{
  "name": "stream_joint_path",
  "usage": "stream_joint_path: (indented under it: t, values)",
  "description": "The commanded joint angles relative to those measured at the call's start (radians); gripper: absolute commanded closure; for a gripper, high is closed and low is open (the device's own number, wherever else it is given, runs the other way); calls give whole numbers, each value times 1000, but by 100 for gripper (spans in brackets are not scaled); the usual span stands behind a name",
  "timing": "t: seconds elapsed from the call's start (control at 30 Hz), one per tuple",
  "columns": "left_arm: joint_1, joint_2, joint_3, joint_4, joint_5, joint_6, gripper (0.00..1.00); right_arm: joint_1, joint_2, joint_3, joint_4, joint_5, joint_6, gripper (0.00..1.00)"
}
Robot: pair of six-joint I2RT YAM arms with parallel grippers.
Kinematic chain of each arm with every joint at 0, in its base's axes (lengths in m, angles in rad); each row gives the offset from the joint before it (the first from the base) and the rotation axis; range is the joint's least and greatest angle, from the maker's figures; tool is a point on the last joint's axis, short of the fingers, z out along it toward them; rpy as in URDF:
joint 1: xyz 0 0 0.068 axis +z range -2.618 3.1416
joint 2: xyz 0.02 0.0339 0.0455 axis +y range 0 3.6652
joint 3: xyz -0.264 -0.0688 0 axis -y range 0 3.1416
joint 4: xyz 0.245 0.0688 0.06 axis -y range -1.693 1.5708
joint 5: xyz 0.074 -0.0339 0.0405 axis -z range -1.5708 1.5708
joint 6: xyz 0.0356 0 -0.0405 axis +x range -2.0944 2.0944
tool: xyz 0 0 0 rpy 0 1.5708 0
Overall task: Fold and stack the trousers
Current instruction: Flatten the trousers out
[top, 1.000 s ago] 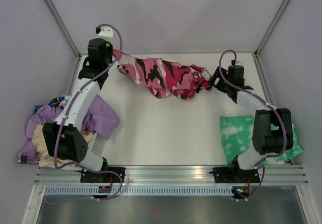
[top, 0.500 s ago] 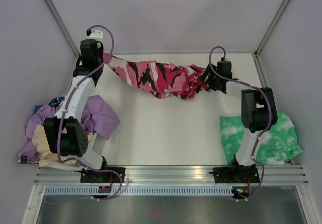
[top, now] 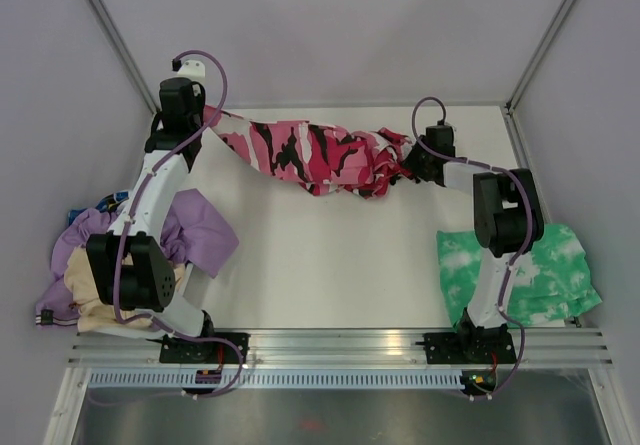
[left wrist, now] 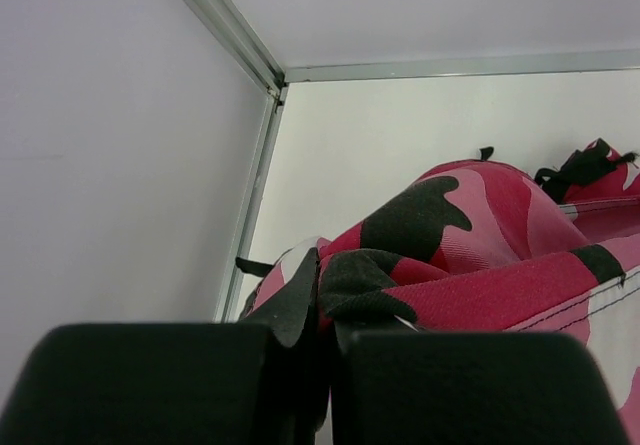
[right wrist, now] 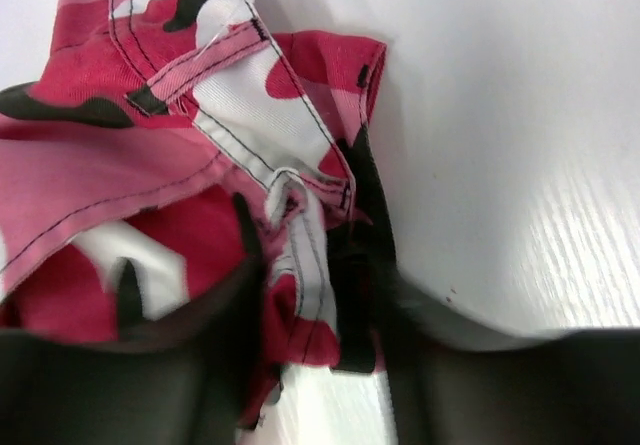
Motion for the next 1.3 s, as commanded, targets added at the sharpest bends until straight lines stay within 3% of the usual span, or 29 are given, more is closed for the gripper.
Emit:
stream_joint_path:
  t: [0.0, 0.03, 0.1, 0.13, 0.3, 0.43, 0.5, 0.6, 0.7, 0.93, 1.27]
  values:
    - [7, -29, 14, 33, -7, 39, 98, 9, 65, 45, 1, -7, 10, 55]
    - [7, -28, 14, 33, -4, 42, 98, 8, 82, 74, -6, -6, -3, 73]
    - [7, -28, 20, 31, -4, 44, 98, 9, 81, 109, -54, 17, -19, 95]
    - [7, -28, 25, 27, 2, 44, 98, 8, 56, 138, -84, 25, -28, 100]
    - [15, -31, 135, -30, 74, -31, 98, 8, -108, 238, -183, 91, -153, 100]
    - [32, -46, 288, -45, 155, -145, 98, 9, -290, 413, -213, 131, -262, 100]
    - [91, -28, 338, -119, 272, -244, 98, 8, -355, 512, -224, 122, -314, 100]
    - [107, -28, 367, -166, 255, -308, 98, 9, -441, 563, -179, 88, -355, 100]
    - [107, -63, 301, -144, 246, -318, 98, 9, -496, 551, -138, 92, -394, 100]
    - [137, -232, -21, -21, 207, -337, 98, 3, -541, 527, -241, 166, -442, 100]
    - [191, -292, -98, -67, 262, -344, 98, -46, -585, 402, -321, 192, -477, 98]
